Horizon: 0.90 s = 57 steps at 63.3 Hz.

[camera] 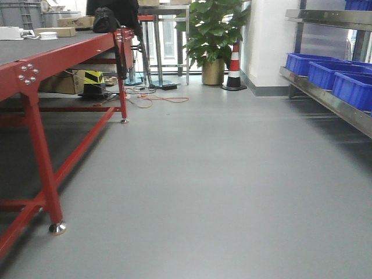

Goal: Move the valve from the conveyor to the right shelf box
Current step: 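Drive the base past the red conveyor frame toward the steel shelf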

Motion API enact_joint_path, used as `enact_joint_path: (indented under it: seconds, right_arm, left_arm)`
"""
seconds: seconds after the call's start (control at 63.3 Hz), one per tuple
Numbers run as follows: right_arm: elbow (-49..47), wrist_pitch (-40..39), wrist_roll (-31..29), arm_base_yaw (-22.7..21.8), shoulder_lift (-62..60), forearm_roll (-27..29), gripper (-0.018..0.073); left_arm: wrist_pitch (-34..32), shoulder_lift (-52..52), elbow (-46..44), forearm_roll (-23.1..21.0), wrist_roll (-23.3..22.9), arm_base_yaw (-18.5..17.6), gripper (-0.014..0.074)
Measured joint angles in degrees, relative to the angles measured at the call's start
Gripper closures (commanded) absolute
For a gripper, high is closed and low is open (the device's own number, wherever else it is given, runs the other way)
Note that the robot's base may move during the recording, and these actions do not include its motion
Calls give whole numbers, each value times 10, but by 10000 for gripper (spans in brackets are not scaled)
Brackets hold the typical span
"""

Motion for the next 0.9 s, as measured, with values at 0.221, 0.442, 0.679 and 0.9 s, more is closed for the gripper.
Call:
enact_joint_path:
  seconds: [0.221, 0.442, 0.679, 0.9]
  right_arm:
    - [0, 0, 0, 0, 0, 0, 713]
    - [0, -4, 0, 0, 0, 0, 713]
    - [0, -4, 0, 0, 0, 1, 713]
    - [0, -5, 0, 0, 0, 2, 713]
  left_arm:
    - [-1, 0, 0, 0, 0, 0, 707]
    - [-2, 0, 0, 0, 0, 0, 707]
    - [-2, 0, 0, 1, 0, 0, 707]
    - [-3, 0, 0, 1, 0, 0, 707]
